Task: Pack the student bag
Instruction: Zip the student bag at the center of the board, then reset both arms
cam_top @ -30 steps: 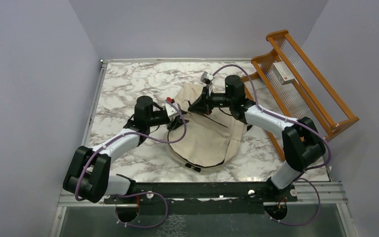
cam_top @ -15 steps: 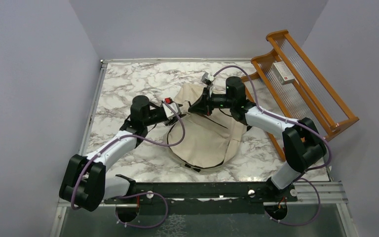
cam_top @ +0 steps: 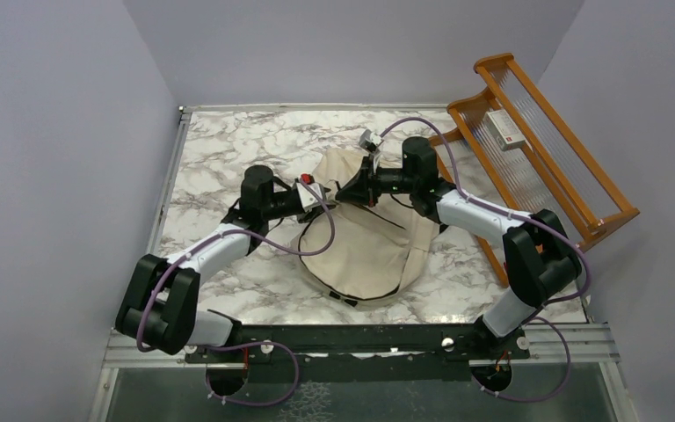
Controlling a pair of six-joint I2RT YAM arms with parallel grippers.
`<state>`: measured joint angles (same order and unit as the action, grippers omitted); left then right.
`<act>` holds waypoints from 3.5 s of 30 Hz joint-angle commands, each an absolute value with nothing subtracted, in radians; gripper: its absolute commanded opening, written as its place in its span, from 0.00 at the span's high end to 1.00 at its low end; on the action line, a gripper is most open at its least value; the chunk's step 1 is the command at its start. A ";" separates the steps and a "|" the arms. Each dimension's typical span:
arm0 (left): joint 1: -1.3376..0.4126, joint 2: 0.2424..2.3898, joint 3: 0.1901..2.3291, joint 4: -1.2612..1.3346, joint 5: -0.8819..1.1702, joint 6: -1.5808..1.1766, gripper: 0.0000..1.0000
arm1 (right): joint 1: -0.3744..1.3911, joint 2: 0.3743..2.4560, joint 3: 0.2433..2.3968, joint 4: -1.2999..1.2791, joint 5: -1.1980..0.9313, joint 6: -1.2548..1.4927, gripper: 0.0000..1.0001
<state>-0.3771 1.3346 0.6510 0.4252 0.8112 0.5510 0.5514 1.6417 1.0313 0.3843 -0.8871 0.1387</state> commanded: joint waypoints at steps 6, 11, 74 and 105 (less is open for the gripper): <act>-0.376 1.405 0.718 0.407 0.845 0.583 0.81 | 0.560 1.569 1.013 0.464 -0.918 0.190 1.00; -0.376 1.385 0.750 0.236 0.835 0.678 1.00 | 0.560 1.536 0.986 0.470 -0.815 0.210 1.00; -0.156 1.367 0.670 0.330 0.605 0.547 1.00 | 0.492 1.083 0.411 0.153 0.267 0.405 1.00; -0.156 0.776 0.677 -0.123 0.087 -0.325 0.01 | 0.492 0.779 0.714 -0.203 0.200 0.387 0.26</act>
